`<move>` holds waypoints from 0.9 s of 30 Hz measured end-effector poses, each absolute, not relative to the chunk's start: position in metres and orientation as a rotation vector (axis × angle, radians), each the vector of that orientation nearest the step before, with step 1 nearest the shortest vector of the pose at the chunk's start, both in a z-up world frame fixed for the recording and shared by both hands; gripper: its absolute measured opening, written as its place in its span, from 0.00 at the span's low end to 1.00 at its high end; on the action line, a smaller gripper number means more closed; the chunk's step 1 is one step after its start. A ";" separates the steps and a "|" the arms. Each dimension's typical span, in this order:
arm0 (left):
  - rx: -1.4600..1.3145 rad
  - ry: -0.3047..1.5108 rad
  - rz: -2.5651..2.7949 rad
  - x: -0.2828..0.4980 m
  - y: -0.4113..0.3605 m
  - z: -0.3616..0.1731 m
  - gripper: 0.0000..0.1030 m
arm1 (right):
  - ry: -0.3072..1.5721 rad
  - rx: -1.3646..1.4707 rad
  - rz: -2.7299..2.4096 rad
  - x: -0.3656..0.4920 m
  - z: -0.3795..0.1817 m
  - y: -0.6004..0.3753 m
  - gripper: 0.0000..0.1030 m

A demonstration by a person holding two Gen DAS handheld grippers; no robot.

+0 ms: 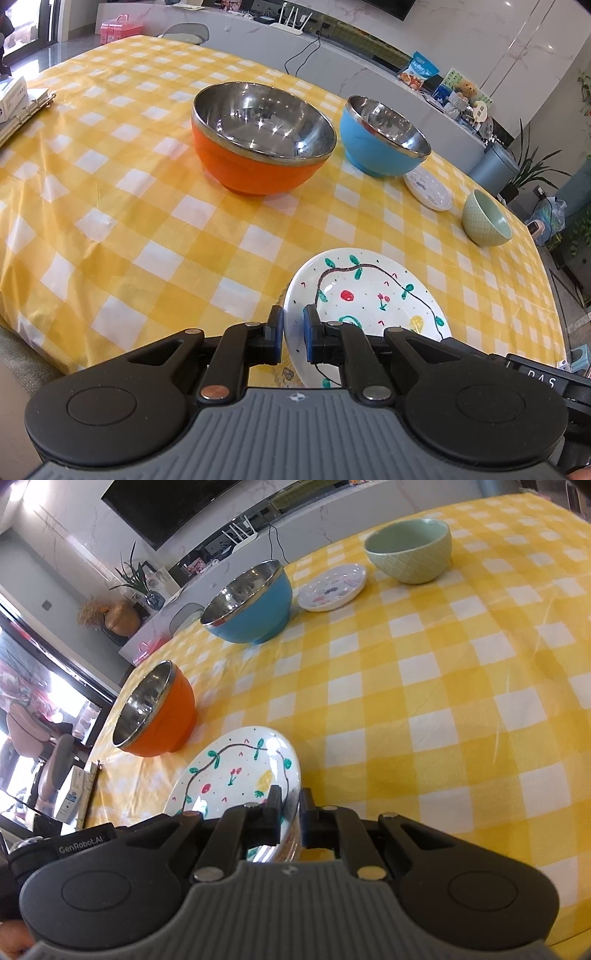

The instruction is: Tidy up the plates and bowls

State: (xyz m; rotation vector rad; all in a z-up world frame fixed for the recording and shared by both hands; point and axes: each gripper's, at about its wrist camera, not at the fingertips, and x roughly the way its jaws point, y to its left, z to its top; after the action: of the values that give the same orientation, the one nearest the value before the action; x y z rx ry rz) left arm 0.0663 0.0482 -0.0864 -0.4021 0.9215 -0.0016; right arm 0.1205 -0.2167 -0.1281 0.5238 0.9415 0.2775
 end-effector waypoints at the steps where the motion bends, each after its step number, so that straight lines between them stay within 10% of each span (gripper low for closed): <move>1: -0.401 0.922 -0.003 0.066 0.048 -0.087 0.12 | 0.940 0.518 0.276 0.120 -0.128 -0.216 0.07; 27: -0.231 0.946 0.025 0.059 0.034 -0.086 0.10 | 0.924 0.220 0.248 0.106 -0.121 -0.184 0.09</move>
State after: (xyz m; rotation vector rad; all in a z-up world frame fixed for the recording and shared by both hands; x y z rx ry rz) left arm 0.0587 0.0342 -0.0863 -0.2308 0.9463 0.0254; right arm 0.1056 -0.1840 -0.1205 0.2198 0.9238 0.2482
